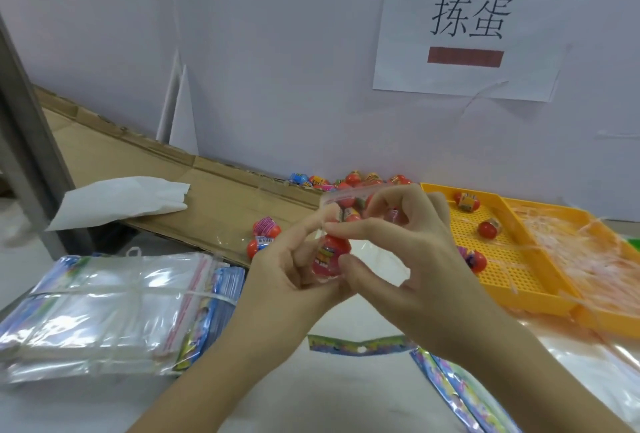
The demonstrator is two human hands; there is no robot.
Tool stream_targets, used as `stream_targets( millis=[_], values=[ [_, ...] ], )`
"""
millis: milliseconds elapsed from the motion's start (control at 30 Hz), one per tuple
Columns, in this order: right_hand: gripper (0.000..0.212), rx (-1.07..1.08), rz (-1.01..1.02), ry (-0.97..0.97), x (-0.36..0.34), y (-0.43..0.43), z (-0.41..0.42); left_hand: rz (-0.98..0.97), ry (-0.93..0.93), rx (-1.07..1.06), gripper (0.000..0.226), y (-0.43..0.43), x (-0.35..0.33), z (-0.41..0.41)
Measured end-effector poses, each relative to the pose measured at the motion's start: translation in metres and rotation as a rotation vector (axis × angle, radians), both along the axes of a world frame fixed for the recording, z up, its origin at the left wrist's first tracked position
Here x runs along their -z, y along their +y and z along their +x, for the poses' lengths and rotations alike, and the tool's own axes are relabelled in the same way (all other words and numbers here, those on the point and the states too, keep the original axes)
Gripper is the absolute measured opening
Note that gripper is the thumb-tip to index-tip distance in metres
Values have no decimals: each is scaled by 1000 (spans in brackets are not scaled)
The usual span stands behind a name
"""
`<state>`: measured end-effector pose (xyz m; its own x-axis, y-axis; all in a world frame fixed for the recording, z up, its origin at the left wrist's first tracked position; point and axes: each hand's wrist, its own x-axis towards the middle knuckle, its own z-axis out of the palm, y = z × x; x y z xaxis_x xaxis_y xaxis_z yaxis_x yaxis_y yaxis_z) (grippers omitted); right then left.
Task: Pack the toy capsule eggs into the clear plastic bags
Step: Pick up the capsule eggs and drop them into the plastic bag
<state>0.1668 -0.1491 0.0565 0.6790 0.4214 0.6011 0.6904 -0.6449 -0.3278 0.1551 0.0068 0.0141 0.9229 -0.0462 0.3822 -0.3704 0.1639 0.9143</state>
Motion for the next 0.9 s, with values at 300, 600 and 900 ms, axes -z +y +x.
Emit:
stream_targets(
  millis=[300, 600, 900],
  values=[
    [20, -57, 79, 72, -1, -7, 11, -140, 132, 35, 64, 4, -2, 4],
    [24, -146, -137, 148, -3, -17, 14, -128, 141, 168, 44, 4, -3, 0],
    [65, -90, 305, 539, 0, -12, 18, -469, 281, 86, 27, 10, -9, 8]
  ],
)
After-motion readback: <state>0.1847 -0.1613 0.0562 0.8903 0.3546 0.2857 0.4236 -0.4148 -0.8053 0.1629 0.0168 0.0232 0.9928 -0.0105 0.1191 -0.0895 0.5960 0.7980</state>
